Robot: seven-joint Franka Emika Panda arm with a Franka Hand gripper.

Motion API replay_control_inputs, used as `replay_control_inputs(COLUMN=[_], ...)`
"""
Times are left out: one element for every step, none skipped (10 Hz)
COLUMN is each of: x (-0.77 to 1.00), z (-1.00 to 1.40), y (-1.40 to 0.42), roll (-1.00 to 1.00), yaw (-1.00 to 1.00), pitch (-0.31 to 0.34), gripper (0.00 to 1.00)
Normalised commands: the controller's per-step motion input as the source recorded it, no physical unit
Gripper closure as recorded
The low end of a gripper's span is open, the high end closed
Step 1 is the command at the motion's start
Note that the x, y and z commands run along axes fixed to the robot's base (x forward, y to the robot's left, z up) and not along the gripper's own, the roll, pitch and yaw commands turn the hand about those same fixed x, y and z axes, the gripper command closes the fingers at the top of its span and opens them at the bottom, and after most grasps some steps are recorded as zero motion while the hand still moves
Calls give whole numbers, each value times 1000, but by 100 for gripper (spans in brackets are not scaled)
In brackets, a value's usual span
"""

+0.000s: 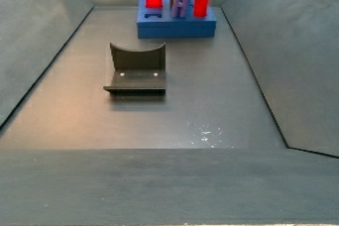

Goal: Pick up the 3 prong object. Move up. Place the 3 prong object on the fixture. Regrasp the 3 prong object. Move to above the board. Insert the 3 prong object.
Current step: Insert the 3 prong object.

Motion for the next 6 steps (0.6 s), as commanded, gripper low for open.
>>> replay_control_inputs(x=[-117,0,0,0,0,0], z=[-143,0,0,0,0,0], y=[-91,-29,0,0,0,0], roll=[0,37,-10,-4,-7,0], yaw=[-386,0,0,0,0,0], pitch=[0,13,0,0,13,0], gripper=[100,100,100,100,100,100])
